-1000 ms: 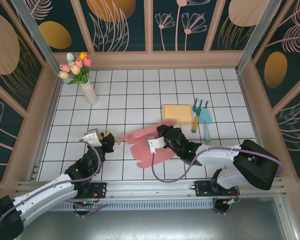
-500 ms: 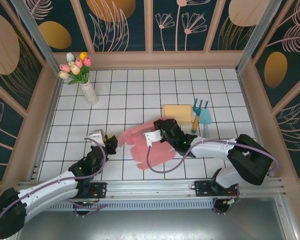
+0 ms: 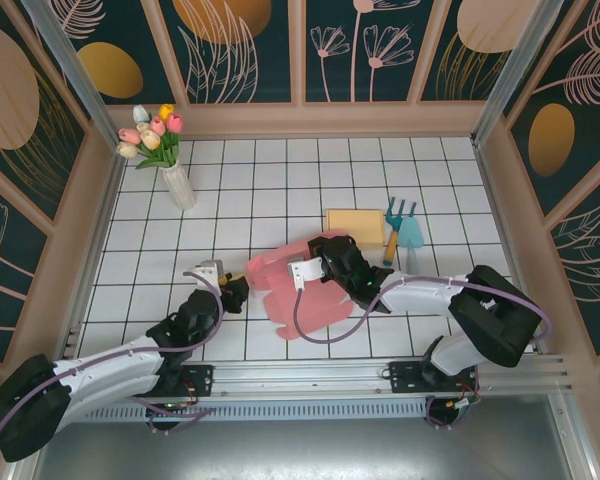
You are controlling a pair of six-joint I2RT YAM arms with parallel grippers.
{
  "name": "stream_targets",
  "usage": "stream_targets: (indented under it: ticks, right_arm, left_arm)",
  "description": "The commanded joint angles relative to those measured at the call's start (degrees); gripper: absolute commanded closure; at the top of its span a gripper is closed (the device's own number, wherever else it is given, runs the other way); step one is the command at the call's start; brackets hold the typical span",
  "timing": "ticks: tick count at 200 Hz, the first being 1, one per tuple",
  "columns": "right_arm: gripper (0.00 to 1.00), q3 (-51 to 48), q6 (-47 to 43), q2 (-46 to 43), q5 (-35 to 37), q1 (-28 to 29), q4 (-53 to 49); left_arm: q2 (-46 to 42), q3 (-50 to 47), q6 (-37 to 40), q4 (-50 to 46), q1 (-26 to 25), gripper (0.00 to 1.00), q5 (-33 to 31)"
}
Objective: Fold the paper box
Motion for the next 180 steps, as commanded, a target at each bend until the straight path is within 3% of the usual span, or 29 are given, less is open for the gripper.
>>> stream_targets:
  ticks: [1, 32, 134, 180]
  right_arm:
    - [1.0, -2.15, 1.21, 1.09, -0.81, -0.33, -5.97]
    - [1.0, -1.98, 1.64, 1.47, -0.9, 0.19, -5.97]
    - [1.0, -1.35, 2.79, 2.31, -1.14, 0.33, -7.09]
    - [1.0, -0.99, 3.04, 2.33, -1.41, 0.33, -8.39]
  left_arm:
    - [0.21, -1.1, 1.61, 4.63, 0.16, 0.55, 4.66]
    - [1.06, -1.77, 1.95, 6.49, 0.14, 0.51, 5.74]
    - [12.19, -1.13, 5.25, 15.71, 0.17, 0.55, 4.74]
    - [16.11, -0.35, 7.67, 19.37, 0.22, 0.49, 7.86]
